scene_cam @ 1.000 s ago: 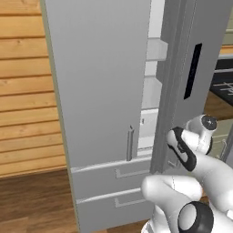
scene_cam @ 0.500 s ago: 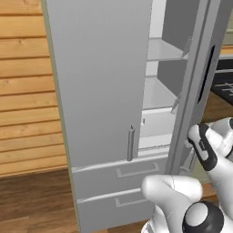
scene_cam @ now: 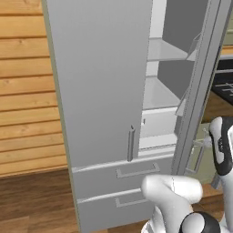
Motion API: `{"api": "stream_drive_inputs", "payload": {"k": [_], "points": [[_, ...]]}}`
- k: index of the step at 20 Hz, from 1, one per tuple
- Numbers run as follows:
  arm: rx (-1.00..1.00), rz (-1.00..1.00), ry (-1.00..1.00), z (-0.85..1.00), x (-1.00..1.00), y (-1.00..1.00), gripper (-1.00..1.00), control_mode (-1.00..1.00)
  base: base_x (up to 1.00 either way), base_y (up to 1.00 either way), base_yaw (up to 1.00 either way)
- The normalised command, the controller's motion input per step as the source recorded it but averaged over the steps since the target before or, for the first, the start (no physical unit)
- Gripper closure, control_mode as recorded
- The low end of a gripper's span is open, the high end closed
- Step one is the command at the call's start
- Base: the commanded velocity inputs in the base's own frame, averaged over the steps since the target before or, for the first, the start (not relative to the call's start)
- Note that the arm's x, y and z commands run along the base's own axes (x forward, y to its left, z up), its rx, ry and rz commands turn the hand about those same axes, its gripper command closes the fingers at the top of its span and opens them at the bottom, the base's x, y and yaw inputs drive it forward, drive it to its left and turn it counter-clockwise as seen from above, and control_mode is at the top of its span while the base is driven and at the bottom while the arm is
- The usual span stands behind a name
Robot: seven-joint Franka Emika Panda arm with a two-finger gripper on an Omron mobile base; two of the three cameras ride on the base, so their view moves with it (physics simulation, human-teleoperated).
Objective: Take the strawberry from the fridge and place it on top of the pancake, located on the dining counter.
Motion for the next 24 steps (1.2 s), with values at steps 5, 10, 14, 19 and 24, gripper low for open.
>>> {"api": "stream_drive_inputs", "payload": {"k": [5, 10, 14, 19, 24], "points": [[-0.27, -0.12, 0.07, 1.0, -0.76, 0.57, -1.0, -1.0, 0.0, 0.0, 0.0], [-0.42, -0.02, 0.2, 0.79, -0.6, 1.0, -1.0, -1.0, 0.0, 0.0, 0.0], [-0.41, 0.0, 0.12, 0.58, -0.61, 1.0, -1.0, -1.0, 0.0, 0.0, 0.0], [-0.53, 0.0, 0.19, 0.48, 0.06, 0.93, -1.0, -1.0, 0.0, 0.0, 0.0], [-0.4, 0.0, 0.4, 0.0, 0.76, 0.29, -1.0, -1.0, 0.0, 0.0, 0.0]]}}
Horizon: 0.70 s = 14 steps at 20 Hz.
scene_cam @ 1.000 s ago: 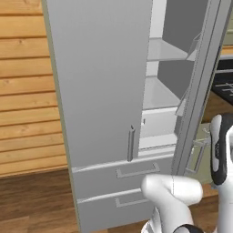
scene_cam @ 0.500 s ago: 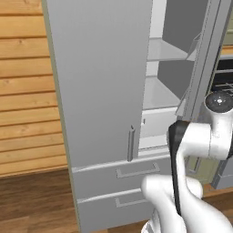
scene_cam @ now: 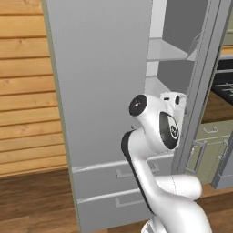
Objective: Take the strawberry from the fridge and place it on top of the pancake, located on the dining counter.
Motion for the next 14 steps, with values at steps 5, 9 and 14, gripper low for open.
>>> {"api": "stream_drive_inputs", "payload": {"k": [5, 9, 14], "points": [[-0.03, 0.0, 0.14, -0.24, 0.74, -0.73, -1.0, -1.0, 0.0, 0.0, 0.0], [-0.03, 0.0, 0.09, -0.04, 0.82, -0.27, -1.0, -1.0, 0.0, 0.0, 0.0], [-0.04, -0.02, 0.07, 0.0, 0.36, -0.07, -1.0, -1.0, 0.0, 0.0, 0.0]]}}
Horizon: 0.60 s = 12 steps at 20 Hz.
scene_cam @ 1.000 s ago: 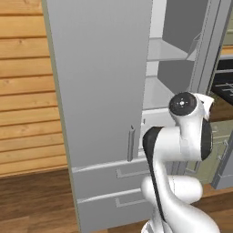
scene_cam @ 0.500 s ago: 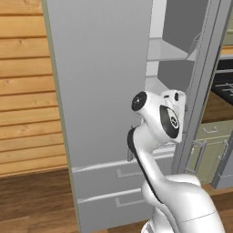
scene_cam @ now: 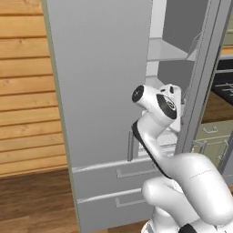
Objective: Take the strawberry from the fridge and place it on top of the pancake, located on the dining counter.
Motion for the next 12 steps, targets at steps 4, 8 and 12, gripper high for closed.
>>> {"api": "stream_drive_inputs", "payload": {"k": [4, 8, 12], "points": [[0.0, -0.1, 0.04, -0.01, -0.02, -0.49, -1.0, -1.0, 0.0, 0.0, 0.0], [0.0, -0.19, 0.03, -0.01, -0.4, -0.82, -1.0, -1.0, 0.0, 0.0, 0.0], [0.0, -0.18, 0.0, 0.0, -0.84, -0.98, -1.0, -1.0, 0.0, 0.0, 0.0]]}}
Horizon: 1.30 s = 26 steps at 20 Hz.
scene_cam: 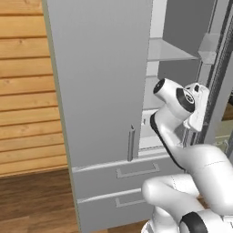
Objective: Take the strawberry from the fridge and place it on top of the pancake, located on the dining counter.
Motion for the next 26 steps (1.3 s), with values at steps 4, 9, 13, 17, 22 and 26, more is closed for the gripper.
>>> {"api": "stream_drive_inputs", "payload": {"k": [4, 9, 13, 17, 22, 26], "points": [[0.01, -0.07, -0.04, 0.0, -0.51, -1.0, -1.0, -1.0, 0.0, 0.0, 0.0], [0.02, -0.01, -0.03, 0.0, -0.05, -0.98, -1.0, -1.0, 0.0, 0.0, 0.0], [0.0, 0.02, -0.04, 0.0, 0.0, -0.64, -1.0, -1.0, 0.0, 0.0, 0.0], [0.0, 0.0, -0.06, 0.0, 0.0, -0.08, -1.0, -1.0, 0.0, 0.0, 0.0], [0.0, 0.0, -0.06, 0.0, -0.15, 0.48, -1.0, -1.0, 0.0, 0.0, 0.0], [0.04, -0.05, -0.08, -0.02, -0.03, 0.97, -1.0, -1.0, 0.0, 0.0, 0.0]]}}
